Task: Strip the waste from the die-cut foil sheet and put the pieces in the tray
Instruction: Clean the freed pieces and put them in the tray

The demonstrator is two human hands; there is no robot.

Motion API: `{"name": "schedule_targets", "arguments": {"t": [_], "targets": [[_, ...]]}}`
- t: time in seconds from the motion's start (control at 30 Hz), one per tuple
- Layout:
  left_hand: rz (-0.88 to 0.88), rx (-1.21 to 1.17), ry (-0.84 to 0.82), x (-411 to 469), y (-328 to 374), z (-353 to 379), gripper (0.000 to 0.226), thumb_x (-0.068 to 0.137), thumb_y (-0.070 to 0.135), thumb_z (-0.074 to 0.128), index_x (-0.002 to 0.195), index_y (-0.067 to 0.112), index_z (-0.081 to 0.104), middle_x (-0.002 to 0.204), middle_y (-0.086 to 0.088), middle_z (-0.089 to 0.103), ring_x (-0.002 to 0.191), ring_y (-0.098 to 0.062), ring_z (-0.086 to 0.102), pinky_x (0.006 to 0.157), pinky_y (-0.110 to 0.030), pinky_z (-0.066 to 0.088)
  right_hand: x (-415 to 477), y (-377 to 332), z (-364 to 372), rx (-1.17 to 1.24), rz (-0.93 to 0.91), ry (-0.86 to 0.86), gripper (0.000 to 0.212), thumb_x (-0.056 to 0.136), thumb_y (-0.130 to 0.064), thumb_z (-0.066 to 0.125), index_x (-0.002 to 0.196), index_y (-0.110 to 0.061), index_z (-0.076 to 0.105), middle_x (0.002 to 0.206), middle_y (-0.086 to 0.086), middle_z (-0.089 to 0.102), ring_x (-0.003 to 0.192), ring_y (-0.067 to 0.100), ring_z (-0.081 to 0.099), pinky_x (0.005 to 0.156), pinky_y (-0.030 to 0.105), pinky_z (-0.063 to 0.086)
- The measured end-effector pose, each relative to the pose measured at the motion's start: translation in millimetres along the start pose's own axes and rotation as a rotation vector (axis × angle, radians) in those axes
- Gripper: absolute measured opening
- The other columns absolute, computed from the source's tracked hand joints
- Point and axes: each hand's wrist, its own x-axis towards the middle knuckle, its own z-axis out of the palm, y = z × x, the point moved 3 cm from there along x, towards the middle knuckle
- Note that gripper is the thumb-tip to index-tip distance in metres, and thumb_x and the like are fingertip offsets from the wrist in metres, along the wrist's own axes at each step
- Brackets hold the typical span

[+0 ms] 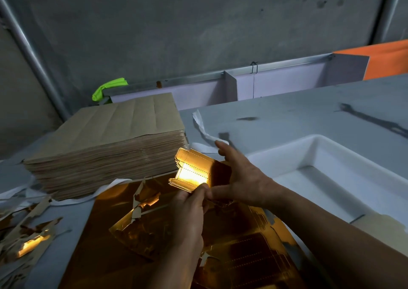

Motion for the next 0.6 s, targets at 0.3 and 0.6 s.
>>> {"name": "schedule_targets", "arguments": {"t": [0.3,0.6], "targets": [[0.015,0.108,-0.044,-10,6,11,0.016,0.089,0.027,0.068,0.088,0.012,0.062,0.078,-0.009,0.072,0.069,-0.018,0.069,0.054,-0.027,0.046,0,0,6,-0.345,-0.082,-0.067,0.122,0.070,-0.045,0.084,0.154,-0.040,-0.005,0.159,-0.002,0.022,0.142,0.022,0.024,0.114,0.039,0.034],[-0.077,0.017,-0.065,-9,-2,17,0.017,0.088,0.025,0.069,0.095,0.011,0.062,0.089,-0.008,0.072,0.087,-0.025,0.070,0.073,-0.038,0.057,1,4,6,-0.339,-0.107,-0.009,0.109,0.076,-0.041,0.078,0.153,-0.040,0.001,0.154,-0.002,0.030,0.136,0.020,0.035,0.109,0.035,0.039]]}}
